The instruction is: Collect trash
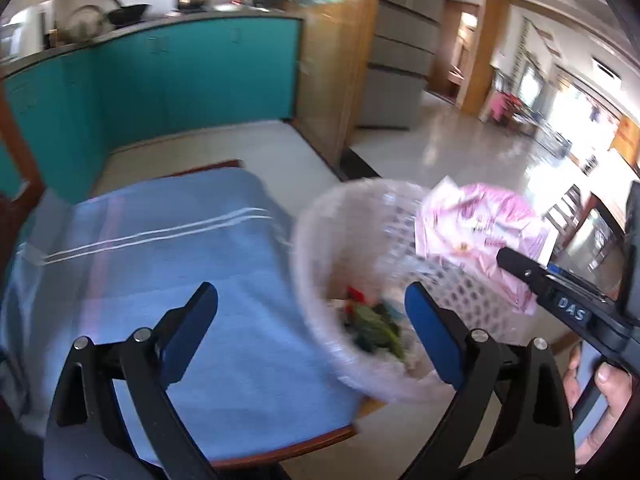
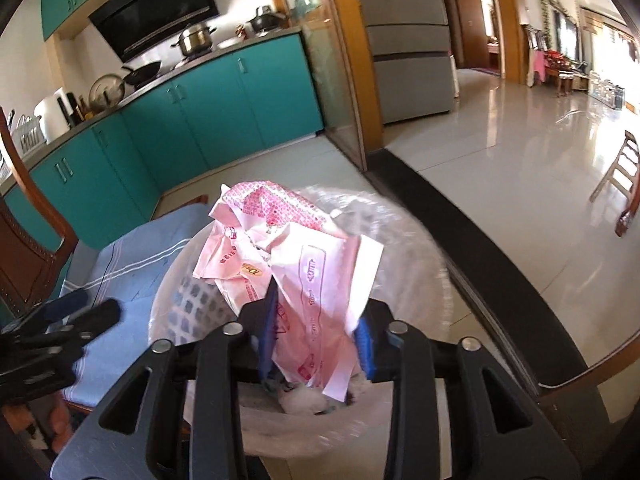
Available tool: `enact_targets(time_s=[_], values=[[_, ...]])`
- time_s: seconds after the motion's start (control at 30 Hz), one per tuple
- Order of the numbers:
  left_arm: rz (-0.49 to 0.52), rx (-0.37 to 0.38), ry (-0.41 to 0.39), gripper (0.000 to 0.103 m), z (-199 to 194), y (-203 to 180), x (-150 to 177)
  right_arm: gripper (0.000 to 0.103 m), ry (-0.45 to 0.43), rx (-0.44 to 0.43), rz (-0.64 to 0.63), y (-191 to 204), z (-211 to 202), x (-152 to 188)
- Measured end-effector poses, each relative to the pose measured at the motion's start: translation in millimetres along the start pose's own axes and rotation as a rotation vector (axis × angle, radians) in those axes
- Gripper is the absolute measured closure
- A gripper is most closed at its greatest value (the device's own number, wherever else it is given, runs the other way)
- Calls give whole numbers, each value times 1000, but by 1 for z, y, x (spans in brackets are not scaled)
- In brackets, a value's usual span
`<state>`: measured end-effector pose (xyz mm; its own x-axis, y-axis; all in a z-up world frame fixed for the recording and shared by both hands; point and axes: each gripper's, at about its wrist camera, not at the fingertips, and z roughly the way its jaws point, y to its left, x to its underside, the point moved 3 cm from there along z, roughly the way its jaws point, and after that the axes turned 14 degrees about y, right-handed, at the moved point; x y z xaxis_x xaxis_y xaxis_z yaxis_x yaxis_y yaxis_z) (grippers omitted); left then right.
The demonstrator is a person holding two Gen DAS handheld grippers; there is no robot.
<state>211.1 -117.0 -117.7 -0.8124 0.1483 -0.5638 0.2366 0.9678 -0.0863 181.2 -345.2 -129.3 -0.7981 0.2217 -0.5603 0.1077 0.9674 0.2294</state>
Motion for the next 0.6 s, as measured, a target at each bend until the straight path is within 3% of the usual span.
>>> enact_targets(time_s=[0.03, 0.1, 0.13, 0.37, 0.5, 0.6], values=[[-19, -19, -15, 8, -7, 8, 4, 58, 9, 1, -3, 3, 3, -1], [-48, -48, -37, 7, -19, 20, 10, 32, 18, 15, -5, 11, 7, -2], [-68, -64, -47, 6, -26, 28, 14, 27, 20, 27, -5, 14, 7, -2], [-114, -173, -142, 3, -83, 56, 45, 18, -38, 19, -44, 37, -22, 10], [-144, -219, -199, 3, -122, 64, 63, 4, -151, 48, -144, 73, -63, 26], [-168, -227, -253, 3, -156, 70, 82, 3, -239, 54, -209, 98, -92, 41]])
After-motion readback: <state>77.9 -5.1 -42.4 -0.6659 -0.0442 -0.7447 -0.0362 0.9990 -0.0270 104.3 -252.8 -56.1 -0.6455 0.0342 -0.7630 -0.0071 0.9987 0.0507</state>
